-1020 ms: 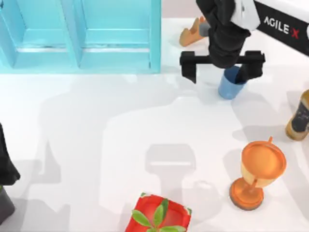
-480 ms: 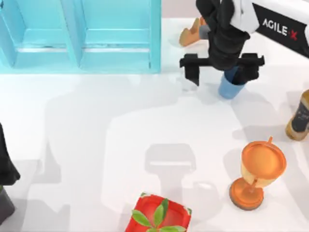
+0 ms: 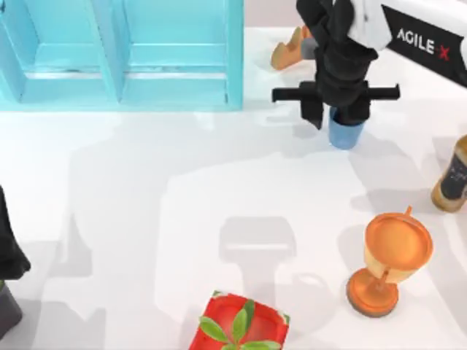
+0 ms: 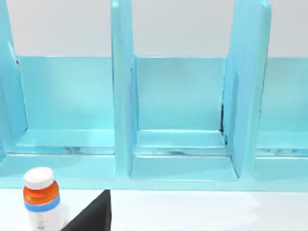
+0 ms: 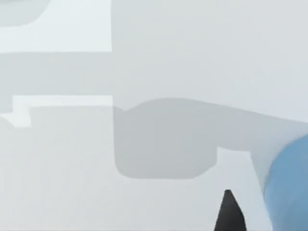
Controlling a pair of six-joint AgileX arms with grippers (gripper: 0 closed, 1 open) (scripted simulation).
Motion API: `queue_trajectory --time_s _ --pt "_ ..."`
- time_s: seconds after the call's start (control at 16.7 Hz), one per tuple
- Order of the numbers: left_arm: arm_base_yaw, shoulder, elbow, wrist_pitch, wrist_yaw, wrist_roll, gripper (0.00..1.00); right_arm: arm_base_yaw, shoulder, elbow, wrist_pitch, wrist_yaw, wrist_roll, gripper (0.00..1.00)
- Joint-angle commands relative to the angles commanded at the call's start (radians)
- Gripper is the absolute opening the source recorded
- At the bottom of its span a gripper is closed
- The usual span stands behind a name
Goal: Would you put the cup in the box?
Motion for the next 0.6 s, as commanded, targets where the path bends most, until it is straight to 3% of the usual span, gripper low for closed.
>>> queue_trajectory --time_s 0.12,0.6 --pt "0.0 0.0 0.0 0.0 0.0 0.0 1.0 0.0 0.0 0.0 0.0 0.0 0.0 0.0" --pt "0.0 0.0 0.0 0.0 0.0 0.0 1.0 0.003 -0.001 -0.001 0.0 0.0 0.001 0.0"
